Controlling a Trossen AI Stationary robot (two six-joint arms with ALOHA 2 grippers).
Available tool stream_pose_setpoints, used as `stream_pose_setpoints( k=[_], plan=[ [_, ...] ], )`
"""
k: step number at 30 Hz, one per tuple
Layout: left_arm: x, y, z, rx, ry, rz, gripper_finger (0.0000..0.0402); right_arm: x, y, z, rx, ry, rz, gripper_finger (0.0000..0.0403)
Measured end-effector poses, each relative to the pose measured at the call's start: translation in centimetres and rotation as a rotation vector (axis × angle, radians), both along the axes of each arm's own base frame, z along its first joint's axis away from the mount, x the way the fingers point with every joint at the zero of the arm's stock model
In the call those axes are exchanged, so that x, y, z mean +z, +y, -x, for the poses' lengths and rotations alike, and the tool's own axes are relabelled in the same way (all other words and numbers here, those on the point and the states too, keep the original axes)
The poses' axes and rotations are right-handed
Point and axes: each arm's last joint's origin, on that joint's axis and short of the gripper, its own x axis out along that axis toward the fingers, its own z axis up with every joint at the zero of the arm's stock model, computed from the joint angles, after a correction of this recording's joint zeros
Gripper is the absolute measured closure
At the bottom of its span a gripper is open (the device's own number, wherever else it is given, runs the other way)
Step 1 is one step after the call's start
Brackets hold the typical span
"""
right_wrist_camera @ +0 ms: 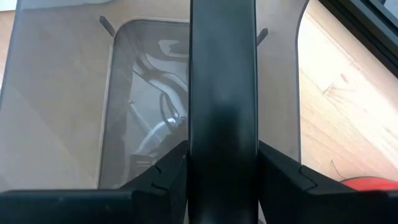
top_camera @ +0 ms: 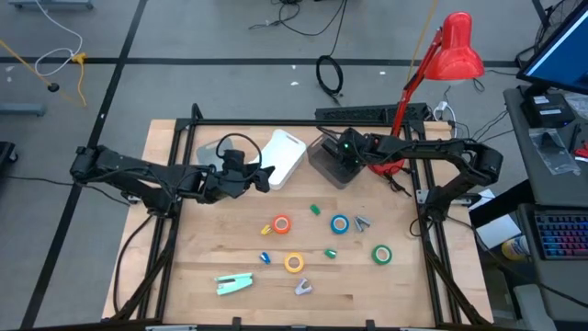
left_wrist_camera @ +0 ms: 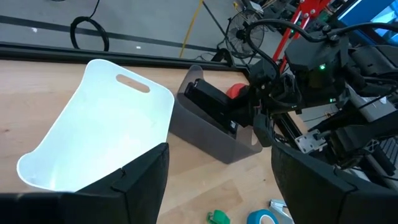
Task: Pick and place Stapler, Stapler remover, tape
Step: Put the black stapler into the black bin, then put the light green stapler into the black bin
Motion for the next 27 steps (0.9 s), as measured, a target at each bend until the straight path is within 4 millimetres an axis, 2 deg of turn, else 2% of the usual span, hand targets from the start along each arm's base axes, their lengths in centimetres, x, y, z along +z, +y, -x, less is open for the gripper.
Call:
stream_pose_setpoints(
  k=[8, 15, 20, 23, 27],
  plan=[
    [0.0, 0.0, 0.0, 0.0, 0.0, 0.0, 0.0111, 0.0, 0.0, 0.0, 0.036, 0.016, 0.015, 0.0257],
    [0.0, 0.0, 0.0, 0.0, 0.0, 0.001, 0.0122, 0.0, 0.0, 0.0, 0.042, 0.015, 0.024, 0.0212],
    [0.0, 0.0, 0.0, 0.0, 0.0, 0.001, 0.012, 0.1, 0.0, -0.1, 0.062, 0.017, 0.036, 0.0196],
    [0.0, 0.0, 0.0, -0.006, 0.008, -0.009, 0.0114, 0.7, -0.1, -0.1, 0.065, -0.014, 0.054, 0.0197],
    [0.0, 0.0, 0.0, -0.011, 0.02, -0.019, 0.0108, 2.5, 0.2, 0.3, 0.066, -0.087, 0.093, 0.0206]
  ],
)
